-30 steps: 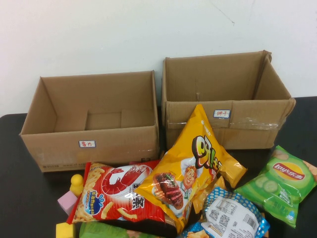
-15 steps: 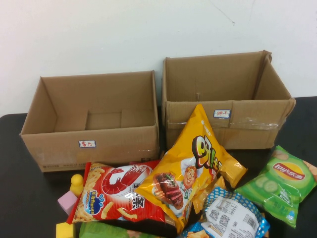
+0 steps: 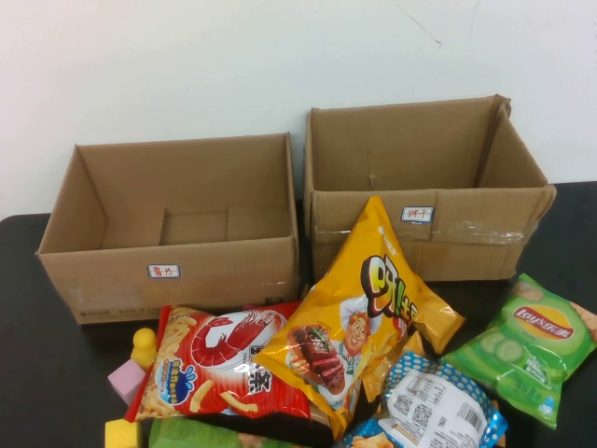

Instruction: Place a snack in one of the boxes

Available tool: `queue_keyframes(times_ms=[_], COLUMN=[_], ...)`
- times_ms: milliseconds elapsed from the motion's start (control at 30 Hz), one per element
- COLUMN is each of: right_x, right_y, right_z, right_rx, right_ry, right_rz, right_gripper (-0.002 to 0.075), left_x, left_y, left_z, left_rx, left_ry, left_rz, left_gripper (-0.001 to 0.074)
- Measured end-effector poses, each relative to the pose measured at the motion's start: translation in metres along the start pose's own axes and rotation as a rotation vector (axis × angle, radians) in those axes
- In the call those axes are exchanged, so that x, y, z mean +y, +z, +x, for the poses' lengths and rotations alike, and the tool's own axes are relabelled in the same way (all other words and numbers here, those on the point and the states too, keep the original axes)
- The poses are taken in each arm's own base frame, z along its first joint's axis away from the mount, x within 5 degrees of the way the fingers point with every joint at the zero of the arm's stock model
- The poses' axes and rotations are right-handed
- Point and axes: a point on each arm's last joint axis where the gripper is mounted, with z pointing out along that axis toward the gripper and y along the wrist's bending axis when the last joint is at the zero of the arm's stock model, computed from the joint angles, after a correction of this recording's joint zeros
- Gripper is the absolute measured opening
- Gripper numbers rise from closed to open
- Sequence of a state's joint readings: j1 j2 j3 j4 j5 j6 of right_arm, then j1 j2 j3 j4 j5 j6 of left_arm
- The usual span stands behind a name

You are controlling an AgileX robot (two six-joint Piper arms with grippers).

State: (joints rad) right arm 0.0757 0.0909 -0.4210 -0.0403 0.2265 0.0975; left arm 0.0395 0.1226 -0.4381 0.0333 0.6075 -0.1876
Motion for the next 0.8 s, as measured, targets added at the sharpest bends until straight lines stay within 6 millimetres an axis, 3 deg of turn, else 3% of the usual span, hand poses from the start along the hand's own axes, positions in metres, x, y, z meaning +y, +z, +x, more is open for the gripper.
queue_keyframes(times_ms=[167,433,533,633,800], right_x=[-0.002,-0.004,-0.004,-0.004,-0.004], right_y=[0.022,0.054,0.063,0.070,0.077], right_z=[0.012,0.047,0.056,0.063,0.070], right_rx=[0.283,0.669,0.750,0.804,0.859], right_ry=[-0.013,-0.136,-0.166,-0.173,-0.183], right_rz=[0.029,0.014,-0.006,-0.014,-0.027], right_gripper=[-0.0001,-0.0001,-0.0001,-0.0001,-0.0001], left_x=[-0.005,-0.023,-0.033,-0.045,-0.049], left_y=[0.017,0.038,0.044,0.052,0.065], left_z=[0.013,0.018,0.024,0.025,0.024], left_rx=[0.292,0.460,0.547,0.588,0.590], left_ry=[0.025,0.067,0.197,0.180,0.185], left_rz=[0.037,0.221,0.381,0.515,0.568], left_gripper=[-0.0001,-0.0001,-0.0002,-0.0001,-0.0001])
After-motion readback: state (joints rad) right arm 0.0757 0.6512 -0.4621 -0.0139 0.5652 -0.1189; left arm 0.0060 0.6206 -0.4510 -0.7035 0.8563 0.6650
